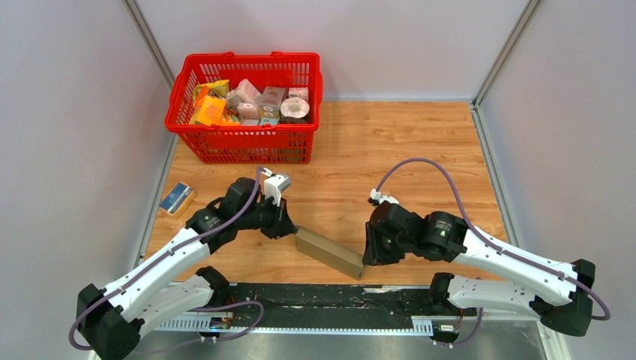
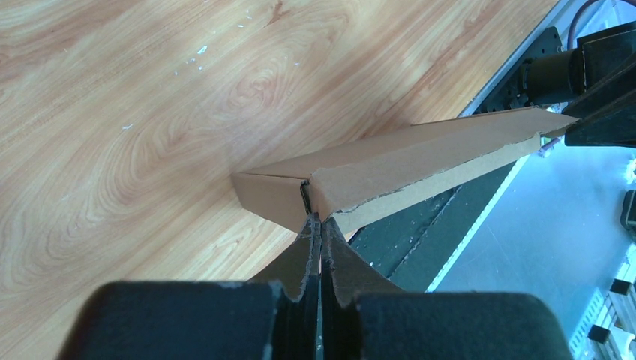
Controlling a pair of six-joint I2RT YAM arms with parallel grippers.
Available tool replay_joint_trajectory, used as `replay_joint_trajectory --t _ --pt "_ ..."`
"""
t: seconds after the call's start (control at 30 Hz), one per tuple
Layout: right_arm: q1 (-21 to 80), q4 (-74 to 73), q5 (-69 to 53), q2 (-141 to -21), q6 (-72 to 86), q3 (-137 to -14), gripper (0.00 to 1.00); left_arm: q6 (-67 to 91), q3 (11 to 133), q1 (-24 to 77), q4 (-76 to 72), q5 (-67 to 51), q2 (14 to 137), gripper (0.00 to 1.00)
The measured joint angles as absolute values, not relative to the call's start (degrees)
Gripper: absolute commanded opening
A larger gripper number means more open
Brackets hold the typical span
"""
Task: Fold the paper box
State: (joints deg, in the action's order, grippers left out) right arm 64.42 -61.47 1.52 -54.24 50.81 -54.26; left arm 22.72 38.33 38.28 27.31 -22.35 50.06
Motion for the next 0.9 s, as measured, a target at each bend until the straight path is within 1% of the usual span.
replay_joint_trajectory --t 0.27,0.43,0.6,0.9 --pt "64.42 -60.97 1.45 -55.18 50.87 -53.87 0.25 23.09 38.33 38.65 27.62 -22.35 49.82 0.0" --pt "64.42 -60.18 1.45 -55.53 51.03 -53.23 0.15 23.11 38.33 38.68 27.64 -22.35 49.82 0.0" --pt "64.42 -60.16 1.56 -55.53 51.07 -53.25 0.1 23.09 38.33 38.68 27.75 -22.35 49.74 0.0" --pt "64.4 -60.38 2.15 -54.81 51.7 -53.3 0.09 23.07 38.3 38.89 28.12 -22.28 49.43 0.0"
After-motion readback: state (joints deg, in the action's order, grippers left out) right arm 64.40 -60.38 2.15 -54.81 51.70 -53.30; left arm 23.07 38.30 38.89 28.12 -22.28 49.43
